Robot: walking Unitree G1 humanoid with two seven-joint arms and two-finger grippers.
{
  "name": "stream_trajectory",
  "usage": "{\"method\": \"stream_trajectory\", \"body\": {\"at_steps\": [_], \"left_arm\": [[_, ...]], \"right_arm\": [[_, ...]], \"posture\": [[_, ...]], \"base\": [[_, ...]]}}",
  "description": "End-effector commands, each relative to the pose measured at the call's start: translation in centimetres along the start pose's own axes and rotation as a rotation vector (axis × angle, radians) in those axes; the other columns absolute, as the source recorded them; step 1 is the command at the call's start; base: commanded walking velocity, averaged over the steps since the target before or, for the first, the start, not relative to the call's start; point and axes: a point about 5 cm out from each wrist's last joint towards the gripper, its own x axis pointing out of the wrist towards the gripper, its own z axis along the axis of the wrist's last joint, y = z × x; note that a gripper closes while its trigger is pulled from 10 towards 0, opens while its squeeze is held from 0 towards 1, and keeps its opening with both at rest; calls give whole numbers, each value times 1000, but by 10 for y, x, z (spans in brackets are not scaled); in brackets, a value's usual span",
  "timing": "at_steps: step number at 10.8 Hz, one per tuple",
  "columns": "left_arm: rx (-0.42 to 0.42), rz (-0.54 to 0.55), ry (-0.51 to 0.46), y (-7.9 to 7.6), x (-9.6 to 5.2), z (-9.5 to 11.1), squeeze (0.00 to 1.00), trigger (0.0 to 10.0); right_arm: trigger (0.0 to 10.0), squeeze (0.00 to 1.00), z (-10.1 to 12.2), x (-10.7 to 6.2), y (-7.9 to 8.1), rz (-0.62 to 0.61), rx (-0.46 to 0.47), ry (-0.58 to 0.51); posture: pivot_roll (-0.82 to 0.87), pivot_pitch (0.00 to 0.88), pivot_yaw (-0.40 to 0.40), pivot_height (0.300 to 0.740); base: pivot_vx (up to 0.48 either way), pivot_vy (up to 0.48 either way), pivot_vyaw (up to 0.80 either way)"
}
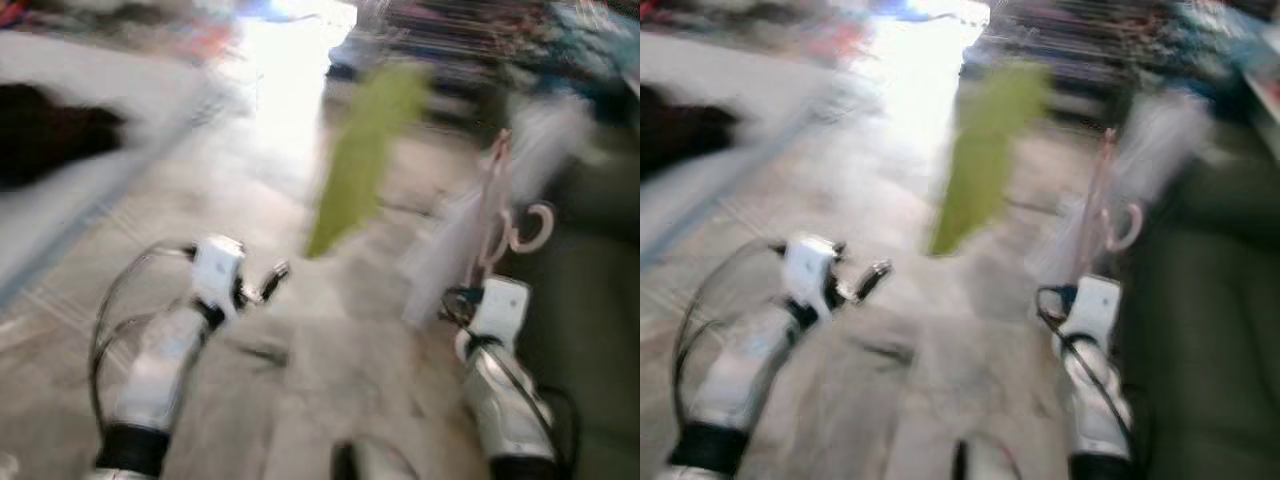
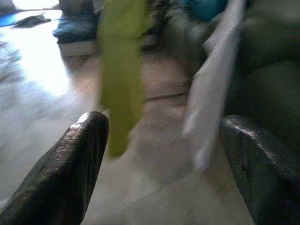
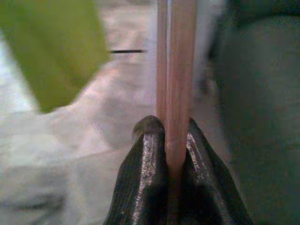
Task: Hang hanger
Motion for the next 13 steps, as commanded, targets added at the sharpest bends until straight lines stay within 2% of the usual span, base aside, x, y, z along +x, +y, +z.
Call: {"method": "stream_trajectory", "body": {"at_steps": [1,3,5,6,8,9,11,12,13], "left_arm": [[16,-4,23,3,-6,-4,0,10000],[43,-7,31,4,-3,-5,0,10000],[36,11,27,7,-2,-5,0,10000],[105,83,13,11,-3,-5,0,10000],[127,165,34,19,-6,-13,0,10000],[165,209,15,23,-7,-11,0,10000],[132,180,10,19,-6,-13,0,10000],[98,162,9,17,-6,-15,0,10000],[97,147,3,16,-6,-15,0,10000]], "right_arm": [[10000,0,9,1,7,13,12,-35],[10000,0,9,2,8,8,22,-34],[10000,0,7,2,12,32,6,-17],[10000,0,4,4,15,59,-19,13],[10000,0,1,6,25,135,-37,67],[10000,0,2,6,28,158,-89,58],[10000,0,4,4,35,203,-119,41],[10000,0,2,4,38,233,-71,88],[10000,0,0,5,42,274,-81,121]], "posture": [[-66,72,-8,740],[-72,68,7,740],[-73,68,6,740],[-66,59,-26,740],[-68,51,-45,740],[-68,51,-47,740],[-71,53,-47,740],[-73,54,-46,740],[-72,55,-45,740]], "base": [[394,274,-800],[315,362,-800],[304,371,0],[0,0,0],[0,0,0],[0,0,0],[0,0,0],[0,0,0],[274,368,0]]}}
